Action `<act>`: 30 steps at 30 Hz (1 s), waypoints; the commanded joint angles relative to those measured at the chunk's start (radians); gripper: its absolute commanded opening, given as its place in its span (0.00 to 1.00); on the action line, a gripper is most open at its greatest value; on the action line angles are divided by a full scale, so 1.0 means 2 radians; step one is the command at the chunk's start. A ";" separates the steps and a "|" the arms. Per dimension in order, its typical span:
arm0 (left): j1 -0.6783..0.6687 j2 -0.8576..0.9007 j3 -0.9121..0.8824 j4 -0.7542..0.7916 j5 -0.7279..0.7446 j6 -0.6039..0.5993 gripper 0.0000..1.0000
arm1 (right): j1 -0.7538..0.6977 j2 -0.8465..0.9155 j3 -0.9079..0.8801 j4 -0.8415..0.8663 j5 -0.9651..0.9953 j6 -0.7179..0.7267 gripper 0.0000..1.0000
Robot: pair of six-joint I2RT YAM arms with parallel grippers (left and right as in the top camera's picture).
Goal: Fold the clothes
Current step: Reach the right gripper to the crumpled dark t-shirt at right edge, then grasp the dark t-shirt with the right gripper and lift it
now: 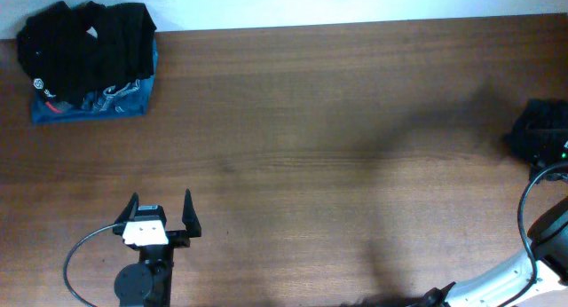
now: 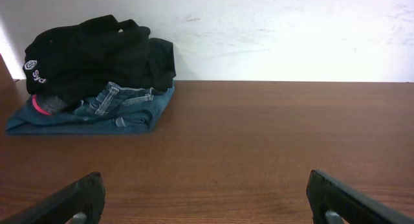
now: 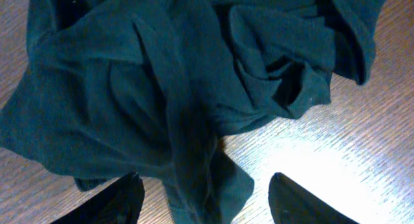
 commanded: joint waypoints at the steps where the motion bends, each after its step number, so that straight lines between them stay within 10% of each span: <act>1: -0.003 -0.003 -0.003 0.000 -0.002 0.008 0.99 | 0.000 -0.002 0.006 -0.002 0.003 0.000 0.66; 17: -0.003 -0.003 -0.003 0.000 -0.002 0.008 0.99 | 0.000 -0.002 0.006 0.004 0.003 0.000 0.05; 30: -0.003 -0.003 -0.003 0.000 -0.002 0.008 0.99 | 0.001 -0.052 0.052 -0.015 -0.212 0.068 0.04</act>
